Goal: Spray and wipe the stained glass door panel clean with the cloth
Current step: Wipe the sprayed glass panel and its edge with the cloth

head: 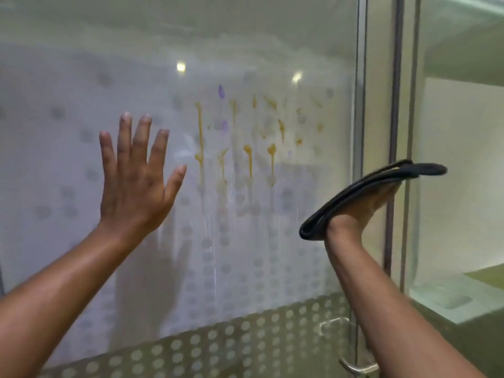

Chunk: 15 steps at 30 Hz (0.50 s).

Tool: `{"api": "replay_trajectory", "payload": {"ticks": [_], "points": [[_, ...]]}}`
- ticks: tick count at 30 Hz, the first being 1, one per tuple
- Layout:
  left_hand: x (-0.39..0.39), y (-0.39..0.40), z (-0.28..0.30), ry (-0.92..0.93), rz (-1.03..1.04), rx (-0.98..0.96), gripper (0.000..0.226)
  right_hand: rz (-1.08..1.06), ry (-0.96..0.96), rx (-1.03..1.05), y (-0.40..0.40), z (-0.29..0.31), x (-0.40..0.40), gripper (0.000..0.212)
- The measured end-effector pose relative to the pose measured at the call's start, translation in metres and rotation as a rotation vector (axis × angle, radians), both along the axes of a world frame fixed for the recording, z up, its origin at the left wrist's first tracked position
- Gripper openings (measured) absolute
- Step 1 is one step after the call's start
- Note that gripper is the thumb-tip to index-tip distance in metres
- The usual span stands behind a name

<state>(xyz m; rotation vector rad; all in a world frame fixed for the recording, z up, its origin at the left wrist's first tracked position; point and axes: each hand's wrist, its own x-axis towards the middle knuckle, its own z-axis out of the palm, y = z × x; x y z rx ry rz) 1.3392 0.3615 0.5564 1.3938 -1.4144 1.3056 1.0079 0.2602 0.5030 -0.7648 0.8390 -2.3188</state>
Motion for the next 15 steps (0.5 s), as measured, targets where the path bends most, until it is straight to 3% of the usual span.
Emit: {"api": "replay_trajectory", "payload": {"ticks": [2, 5, 6, 10, 15], "points": [[0.016, -0.012, 0.011, -0.046, 0.052, 0.029, 0.08, -0.057, 0.161, 0.157, -0.02, 0.022, 0.024, 0.064], [0.03, -0.028, 0.013, -0.089, 0.087, 0.044, 0.087, -0.387, 0.671, 0.294, -0.033, 0.021, 0.054, 0.079], [0.033, -0.033, 0.012, -0.1, 0.088, 0.031, 0.087, -0.429, 0.758, 0.298, -0.035, 0.017, 0.057, 0.083], [0.039, -0.04, 0.009, -0.119, 0.085, -0.022, 0.088, -0.472, 0.814, 0.298, -0.054, 0.011, 0.053, 0.096], [0.035, -0.037, 0.009, -0.113, 0.076, -0.015, 0.089, -0.553, 0.942, 0.259, -0.057, 0.009, 0.043, 0.095]]}}
